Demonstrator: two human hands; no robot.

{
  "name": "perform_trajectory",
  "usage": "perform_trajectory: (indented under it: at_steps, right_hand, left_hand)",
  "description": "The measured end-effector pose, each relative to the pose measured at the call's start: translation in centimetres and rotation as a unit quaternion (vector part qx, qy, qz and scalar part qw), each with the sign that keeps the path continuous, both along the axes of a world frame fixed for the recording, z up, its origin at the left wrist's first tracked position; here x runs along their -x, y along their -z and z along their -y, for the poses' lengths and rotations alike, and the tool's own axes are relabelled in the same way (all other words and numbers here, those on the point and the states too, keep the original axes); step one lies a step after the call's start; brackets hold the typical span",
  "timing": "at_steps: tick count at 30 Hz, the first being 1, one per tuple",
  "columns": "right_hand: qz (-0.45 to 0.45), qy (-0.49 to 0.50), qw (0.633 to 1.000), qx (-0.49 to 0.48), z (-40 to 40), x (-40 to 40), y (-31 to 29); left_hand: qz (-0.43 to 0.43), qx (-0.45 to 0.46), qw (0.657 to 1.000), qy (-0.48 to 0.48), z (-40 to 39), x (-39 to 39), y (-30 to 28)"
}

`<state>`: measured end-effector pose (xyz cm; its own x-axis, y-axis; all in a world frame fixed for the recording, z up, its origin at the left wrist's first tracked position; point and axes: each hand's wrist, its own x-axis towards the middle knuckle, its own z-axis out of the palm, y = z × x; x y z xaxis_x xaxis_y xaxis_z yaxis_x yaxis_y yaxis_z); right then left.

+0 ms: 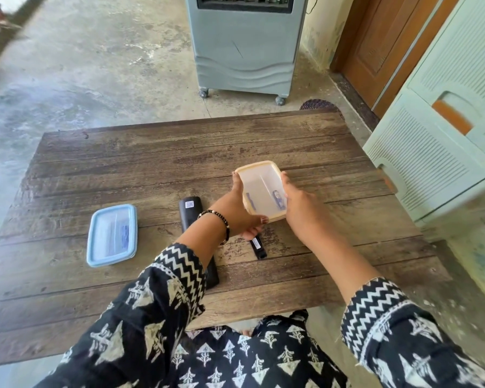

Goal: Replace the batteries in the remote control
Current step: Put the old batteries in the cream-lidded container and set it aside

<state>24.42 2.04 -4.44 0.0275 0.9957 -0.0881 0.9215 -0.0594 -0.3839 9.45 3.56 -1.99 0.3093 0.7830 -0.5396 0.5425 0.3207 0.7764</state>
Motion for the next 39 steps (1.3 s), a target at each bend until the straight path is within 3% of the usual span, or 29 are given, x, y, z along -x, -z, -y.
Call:
perform_trajectory:
  at_steps: [8, 13, 17, 22, 34, 39]
  right_hand:
    - [-0.023, 0.0, 1.0, 0.015, 0.1, -0.1, -0.3]
    - [-0.131, 0.014, 0.991, 0.013, 0.0, -1.2, -0.7]
    - [-0.147, 0.05, 0.986, -0.052, -1.1, -3.1, -0.7]
    - [-0.204, 0.107, 0.969, -0.086, -4.9, -7.3, -1.2]
    - [-0.194, 0.193, 0.957, -0.095, -16.6, -16.6, 0.5]
    - [-0.206, 0.201, 0.952, -0.104, -20.1, -17.8, 1.6]
  left_hand:
    - [0.063, 0.026, 0.996, -0.057, 0.5, 0.3, 0.6]
    - [-0.026, -0.061, 0.996, -0.064, 0.5, 0.0, 1.1]
    - [-0.003, -0.096, 0.993, -0.07, -1.0, -1.7, 1.3]
    - [0.036, -0.103, 0.992, -0.065, -5.0, -6.2, 0.5]
    - [0.086, -0.094, 0.991, -0.029, -17.6, -16.5, 1.8]
    - [0.127, -0.031, 0.99, -0.054, -20.9, -18.1, 2.0]
